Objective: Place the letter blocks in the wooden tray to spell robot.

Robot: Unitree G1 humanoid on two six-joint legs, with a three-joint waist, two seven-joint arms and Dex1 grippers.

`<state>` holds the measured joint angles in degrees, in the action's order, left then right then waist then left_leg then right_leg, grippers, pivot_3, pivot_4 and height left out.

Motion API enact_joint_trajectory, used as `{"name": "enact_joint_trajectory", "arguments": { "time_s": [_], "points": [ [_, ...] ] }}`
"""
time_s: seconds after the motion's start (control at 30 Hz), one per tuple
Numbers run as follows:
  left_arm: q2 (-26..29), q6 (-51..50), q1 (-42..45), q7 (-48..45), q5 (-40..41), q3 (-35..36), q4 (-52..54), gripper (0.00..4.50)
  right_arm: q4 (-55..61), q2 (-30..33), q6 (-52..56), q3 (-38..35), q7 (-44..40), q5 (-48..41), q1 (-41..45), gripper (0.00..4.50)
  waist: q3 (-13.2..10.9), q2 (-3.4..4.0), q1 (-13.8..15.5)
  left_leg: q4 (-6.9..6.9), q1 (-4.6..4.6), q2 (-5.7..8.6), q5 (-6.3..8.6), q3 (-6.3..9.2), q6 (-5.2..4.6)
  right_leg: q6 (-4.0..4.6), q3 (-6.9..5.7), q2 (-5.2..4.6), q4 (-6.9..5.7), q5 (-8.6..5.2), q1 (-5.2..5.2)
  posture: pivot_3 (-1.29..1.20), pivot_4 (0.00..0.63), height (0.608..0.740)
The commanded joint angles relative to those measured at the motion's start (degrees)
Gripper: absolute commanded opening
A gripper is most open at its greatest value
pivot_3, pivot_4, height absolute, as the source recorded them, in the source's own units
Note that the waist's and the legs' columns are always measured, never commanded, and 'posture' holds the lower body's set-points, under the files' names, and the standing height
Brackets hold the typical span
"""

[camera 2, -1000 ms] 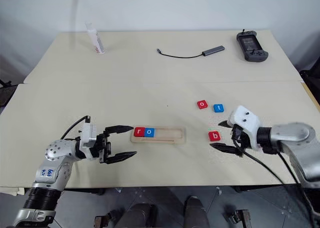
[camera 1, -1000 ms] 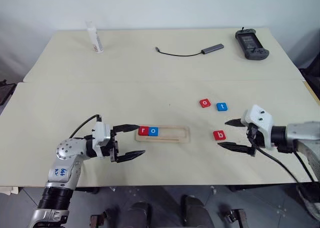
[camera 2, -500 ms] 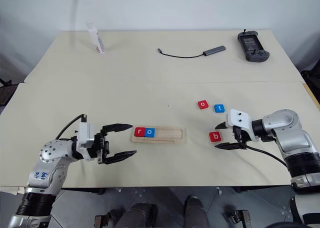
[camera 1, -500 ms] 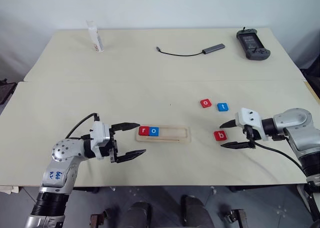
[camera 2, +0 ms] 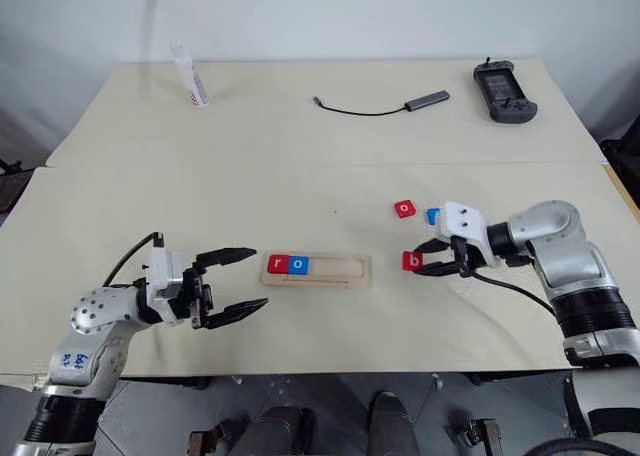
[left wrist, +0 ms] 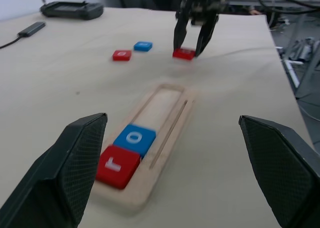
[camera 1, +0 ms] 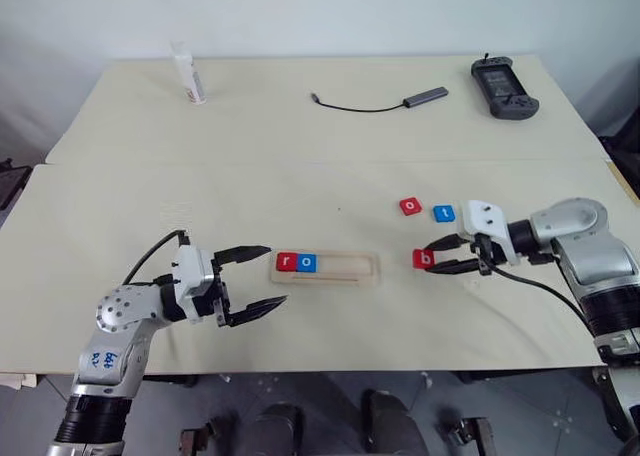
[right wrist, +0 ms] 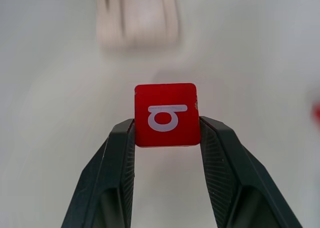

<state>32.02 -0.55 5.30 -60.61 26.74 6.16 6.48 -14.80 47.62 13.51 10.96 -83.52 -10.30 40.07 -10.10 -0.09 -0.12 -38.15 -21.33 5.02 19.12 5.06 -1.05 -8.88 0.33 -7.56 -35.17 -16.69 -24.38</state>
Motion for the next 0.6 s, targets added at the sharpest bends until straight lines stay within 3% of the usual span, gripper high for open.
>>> {"name": "enact_joint_trajectory", "arguments": {
  "time_s": [0.03,0.17,0.6],
  "points": [
    [0.6,1.5,-2.0,0.9,0.1,2.3,1.4,4.5,8.5,-3.9,12.4,2.0,3.8,-1.3,3.3,1.46,0.0,0.0,0.0,-0.01,-0.01,0.0,0.0,0.03,0.0,0.0,-0.01,0.0,0.01,0.0,0.01,0.0,0.15,0.74],
    [0.4,2.2,-3.5,1.6,-0.2,2.7,1.0,4.5,11.5,-9.7,20.8,5.6,10.0,1.2,6.0,1.46,0.0,0.0,0.0,-0.01,-0.02,0.01,0.01,0.07,0.02,0.03,-0.02,-0.01,-0.03,-0.01,-0.02,0.0,0.15,0.74],
    [-0.1,3.0,-6.3,5.0,-0.5,2.9,2.8,4.5,11.9,-17.0,20.8,11.4,16.3,4.8,6.2,1.46,0.0,0.0,-0.2,-0.02,-0.16,0.15,0.01,0.26,0.0,0.06,-0.16,-0.07,-0.33,0.0,-0.12,0.0,0.15,0.74]
  ]
}}
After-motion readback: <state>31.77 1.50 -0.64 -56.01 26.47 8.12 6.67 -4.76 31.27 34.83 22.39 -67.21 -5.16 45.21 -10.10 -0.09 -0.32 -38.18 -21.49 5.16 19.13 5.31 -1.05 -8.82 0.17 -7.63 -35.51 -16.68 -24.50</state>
